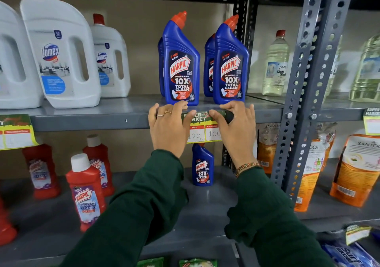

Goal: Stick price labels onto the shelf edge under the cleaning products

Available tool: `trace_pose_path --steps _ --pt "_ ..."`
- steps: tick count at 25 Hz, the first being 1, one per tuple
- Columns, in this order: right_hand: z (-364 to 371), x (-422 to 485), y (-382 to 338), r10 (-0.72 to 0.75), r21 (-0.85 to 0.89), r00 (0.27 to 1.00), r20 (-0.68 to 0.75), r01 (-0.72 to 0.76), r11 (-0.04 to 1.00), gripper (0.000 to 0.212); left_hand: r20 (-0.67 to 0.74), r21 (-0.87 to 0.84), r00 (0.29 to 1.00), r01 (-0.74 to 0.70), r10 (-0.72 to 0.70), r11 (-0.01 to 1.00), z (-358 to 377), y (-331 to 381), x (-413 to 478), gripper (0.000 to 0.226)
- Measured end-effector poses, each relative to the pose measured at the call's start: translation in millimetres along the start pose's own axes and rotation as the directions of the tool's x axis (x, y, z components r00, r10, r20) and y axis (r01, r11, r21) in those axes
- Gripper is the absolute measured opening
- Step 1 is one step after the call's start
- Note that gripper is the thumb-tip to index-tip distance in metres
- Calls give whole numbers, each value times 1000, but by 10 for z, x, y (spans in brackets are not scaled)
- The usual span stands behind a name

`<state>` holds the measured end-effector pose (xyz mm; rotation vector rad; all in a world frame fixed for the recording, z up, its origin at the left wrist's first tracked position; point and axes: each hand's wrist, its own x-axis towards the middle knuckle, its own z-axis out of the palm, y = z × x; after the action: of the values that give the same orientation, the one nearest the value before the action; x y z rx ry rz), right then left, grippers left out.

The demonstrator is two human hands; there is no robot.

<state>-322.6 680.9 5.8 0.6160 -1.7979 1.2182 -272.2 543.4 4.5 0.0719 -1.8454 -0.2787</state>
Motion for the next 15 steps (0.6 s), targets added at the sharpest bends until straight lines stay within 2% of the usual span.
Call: trace_pose_path --steps 5,7,11,13,15 --pt "-43 40 56 -16 64 1000 26 15 998 25 -20 6 997 -75 75 997 -98 -61 -28 29" --pt "-48 59 82 -32 57 999 11 31 998 18 -23 18 993 -111 112 994 -130 -70 -21 33" --pt "-61 36 100 -73 54 997 12 72 996 12 26 9 996 -90 90 996 -163 -43 -25 41" --pt "-87 63 91 -66 91 997 29 63 994 11 41 2 996 -80 80 997 -194 -7 -22 31" --pt "-128 36 53 -14 199 998 59 2 980 19 49 -10 998 -37 38 999 -217 -35 18 18"
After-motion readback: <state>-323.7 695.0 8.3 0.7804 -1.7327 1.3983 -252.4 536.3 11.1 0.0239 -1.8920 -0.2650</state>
